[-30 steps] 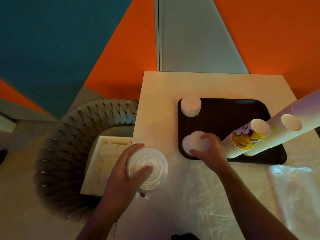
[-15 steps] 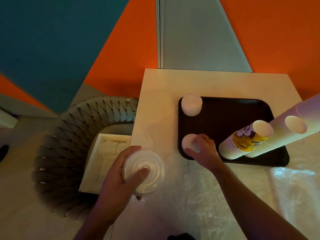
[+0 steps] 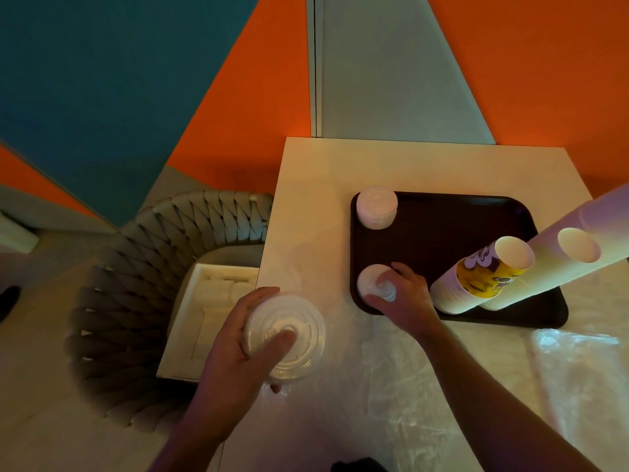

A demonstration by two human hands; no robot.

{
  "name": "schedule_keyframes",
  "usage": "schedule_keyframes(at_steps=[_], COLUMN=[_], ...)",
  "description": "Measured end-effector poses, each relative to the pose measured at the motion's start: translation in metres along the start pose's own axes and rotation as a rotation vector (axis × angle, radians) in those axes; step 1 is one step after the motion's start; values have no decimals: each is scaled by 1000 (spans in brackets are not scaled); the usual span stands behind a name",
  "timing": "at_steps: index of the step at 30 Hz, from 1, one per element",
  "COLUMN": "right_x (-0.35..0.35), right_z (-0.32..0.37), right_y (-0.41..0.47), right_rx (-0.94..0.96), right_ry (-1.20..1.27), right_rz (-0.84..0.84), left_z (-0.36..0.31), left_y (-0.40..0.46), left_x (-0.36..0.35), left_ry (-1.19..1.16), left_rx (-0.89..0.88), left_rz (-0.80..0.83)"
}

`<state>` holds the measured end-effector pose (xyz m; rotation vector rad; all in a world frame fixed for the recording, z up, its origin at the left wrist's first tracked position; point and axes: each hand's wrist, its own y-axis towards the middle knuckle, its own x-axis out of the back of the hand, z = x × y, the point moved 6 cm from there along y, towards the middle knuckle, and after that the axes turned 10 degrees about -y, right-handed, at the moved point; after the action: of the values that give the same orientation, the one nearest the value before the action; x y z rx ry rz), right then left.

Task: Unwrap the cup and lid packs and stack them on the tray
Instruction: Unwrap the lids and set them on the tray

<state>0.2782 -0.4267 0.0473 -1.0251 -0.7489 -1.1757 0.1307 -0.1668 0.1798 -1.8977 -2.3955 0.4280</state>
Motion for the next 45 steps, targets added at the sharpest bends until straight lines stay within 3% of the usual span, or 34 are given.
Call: schedule_keyframes(at_steps=[3, 6, 9, 11, 14, 22, 31, 35, 41, 45], right_x=[18, 45, 66, 77, 91, 107, 112, 104, 91, 83], right_z=[10, 37, 81, 111, 135, 133, 146, 151, 144, 148], right_y=[-7, -22, -48, -69, -90, -89, -94, -93, -95, -107], right_rx=[23, 61, 90, 206, 369, 419, 661, 673, 584, 577], right_ry=[67, 330, 797, 933, 838, 886, 351, 269, 397, 462], right_rz=[-113, -161, 95, 290, 391, 144, -178, -23, 256, 275], left_z=[-3, -6, -8, -11, -12, -21, -29, -23, -19, -22], left_y=[-1, -1, -1, -1, -1, -4, -5, -5, -4, -1], left_x=[-2, -4, -7, -8, -10, -12, -18, -18, -15, -13], left_ry=[0, 9, 12, 12, 19, -40, -57, -125, -443, -530], left_rx=[-4, -3, -12, -31, -43, -24, -36, 24, 121, 110], left_rz=[-7, -10, -5, 4, 12, 80, 166, 186, 96, 41])
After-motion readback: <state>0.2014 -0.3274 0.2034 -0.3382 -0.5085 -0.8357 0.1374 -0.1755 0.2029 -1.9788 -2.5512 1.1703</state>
